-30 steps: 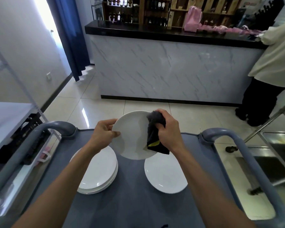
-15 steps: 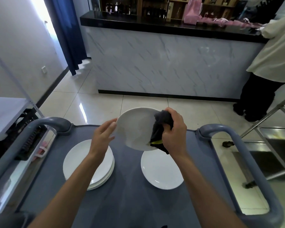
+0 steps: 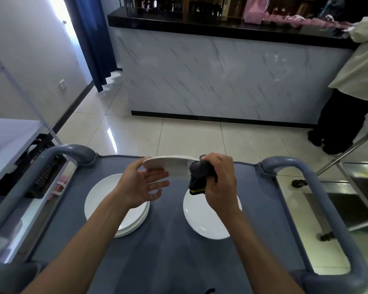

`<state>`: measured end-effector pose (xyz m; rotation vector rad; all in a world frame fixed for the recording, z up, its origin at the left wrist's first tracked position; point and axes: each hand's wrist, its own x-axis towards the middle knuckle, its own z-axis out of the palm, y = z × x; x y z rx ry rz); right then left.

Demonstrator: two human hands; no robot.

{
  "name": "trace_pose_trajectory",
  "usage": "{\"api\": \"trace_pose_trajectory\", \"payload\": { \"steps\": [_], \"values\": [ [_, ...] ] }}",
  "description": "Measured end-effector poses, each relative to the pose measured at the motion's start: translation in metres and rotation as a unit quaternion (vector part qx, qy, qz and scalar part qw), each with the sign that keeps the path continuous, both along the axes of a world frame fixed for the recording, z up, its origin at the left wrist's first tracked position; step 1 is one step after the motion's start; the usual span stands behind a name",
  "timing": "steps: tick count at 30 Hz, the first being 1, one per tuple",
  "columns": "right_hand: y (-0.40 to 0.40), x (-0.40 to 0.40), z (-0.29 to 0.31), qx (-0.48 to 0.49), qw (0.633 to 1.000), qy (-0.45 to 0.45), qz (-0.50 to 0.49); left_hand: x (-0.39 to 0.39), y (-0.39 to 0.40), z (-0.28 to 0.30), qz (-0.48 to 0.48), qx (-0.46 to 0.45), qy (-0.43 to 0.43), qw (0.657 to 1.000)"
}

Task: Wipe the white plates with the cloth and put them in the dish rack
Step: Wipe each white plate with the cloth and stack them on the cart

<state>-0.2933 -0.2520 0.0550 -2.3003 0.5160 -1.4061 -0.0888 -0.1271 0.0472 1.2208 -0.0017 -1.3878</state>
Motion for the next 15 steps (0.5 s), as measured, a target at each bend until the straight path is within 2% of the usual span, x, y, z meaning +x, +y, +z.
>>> {"api": "trace_pose_trajectory", "payload": {
  "steps": [6,11,15],
  "values": [
    [0.004,-0.011,-0.009,-0.014,1.000,0.024,0.014,-0.006,-0.006,0.001,0.024,-0.048,0.029,0.998],
    [0.000,-0.018,-0.018,-0.035,0.997,0.069,0.025,-0.005,-0.015,0.007,0.113,-0.098,0.081,0.985],
    [-0.008,-0.028,-0.032,-0.052,0.992,0.112,0.033,0.000,-0.014,0.006,0.117,-0.087,0.064,0.987]
  ]
}}
